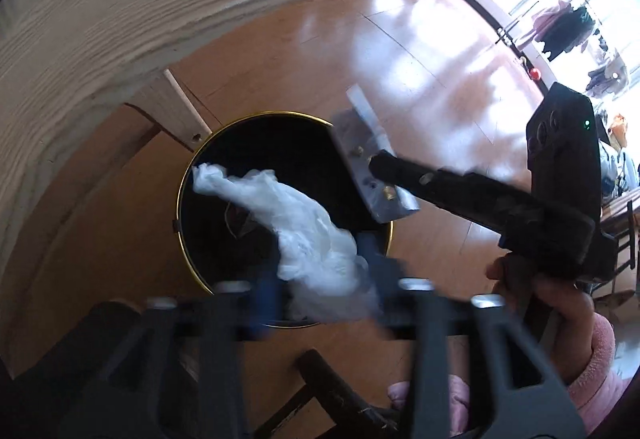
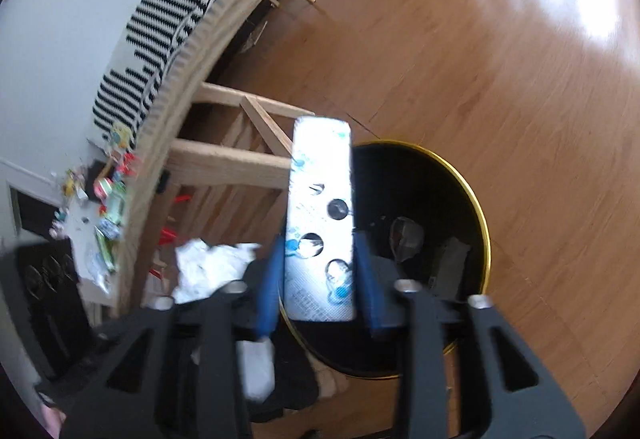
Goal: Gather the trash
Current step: 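Carry the tissue to the bin while the right gripper carries the silver blister pack there, then grasp the clear plastic bag with the left gripper while the right gripper grasps a white-green box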
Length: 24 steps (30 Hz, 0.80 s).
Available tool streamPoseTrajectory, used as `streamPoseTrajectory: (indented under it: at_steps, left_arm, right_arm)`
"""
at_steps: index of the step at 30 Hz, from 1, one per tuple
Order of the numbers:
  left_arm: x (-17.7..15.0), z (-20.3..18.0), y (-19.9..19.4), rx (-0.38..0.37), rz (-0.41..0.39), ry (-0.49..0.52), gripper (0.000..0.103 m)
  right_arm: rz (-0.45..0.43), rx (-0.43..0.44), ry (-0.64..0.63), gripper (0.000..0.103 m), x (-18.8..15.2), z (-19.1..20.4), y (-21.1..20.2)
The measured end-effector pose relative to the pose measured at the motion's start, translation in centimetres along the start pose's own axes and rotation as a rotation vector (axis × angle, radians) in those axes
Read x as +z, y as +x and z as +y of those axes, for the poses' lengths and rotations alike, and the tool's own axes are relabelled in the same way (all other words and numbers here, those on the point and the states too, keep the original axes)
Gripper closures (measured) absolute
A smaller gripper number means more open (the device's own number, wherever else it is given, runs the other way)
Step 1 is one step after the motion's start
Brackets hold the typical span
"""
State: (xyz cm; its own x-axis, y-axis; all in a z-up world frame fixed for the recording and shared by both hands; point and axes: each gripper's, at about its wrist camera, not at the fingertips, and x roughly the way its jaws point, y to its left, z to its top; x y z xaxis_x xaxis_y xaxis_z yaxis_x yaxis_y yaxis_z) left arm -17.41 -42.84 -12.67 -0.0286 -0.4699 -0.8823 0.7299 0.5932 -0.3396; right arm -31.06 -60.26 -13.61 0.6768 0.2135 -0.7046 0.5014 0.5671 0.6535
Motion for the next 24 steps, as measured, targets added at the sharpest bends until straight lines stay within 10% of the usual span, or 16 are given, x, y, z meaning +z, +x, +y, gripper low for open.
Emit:
streamPoseTrajectory:
  at_steps: [2, 10, 18, 24]
  left_arm:
    - [-0.2, 0.0, -0.9, 0.019, -0.088, -0.033, 0.007]
    - [1.7, 0.7, -11.7, 0.036, -0.430, -0.032, 0.007]
    - [-5.3, 15.6, -27.0, 0.469, -0.658, -0.287, 0.006]
    - [-15.5, 28.7, -31.8, 0.654, -0.620, -0.626, 0.006]
  right_arm:
    - [-0.036, -0.024, 0.018, 0.006, 0.4, 0.2, -1.0]
    - [-0.220, -0.373, -0.129, 0.006, 0.8, 2.1, -3.5]
    - [-0.254, -0.295, -0.308, 0.006, 0.7, 8.6, -2.7]
    - [-0.262, -0.110, -0.575, 0.006, -1.6, 22.4, 0.2]
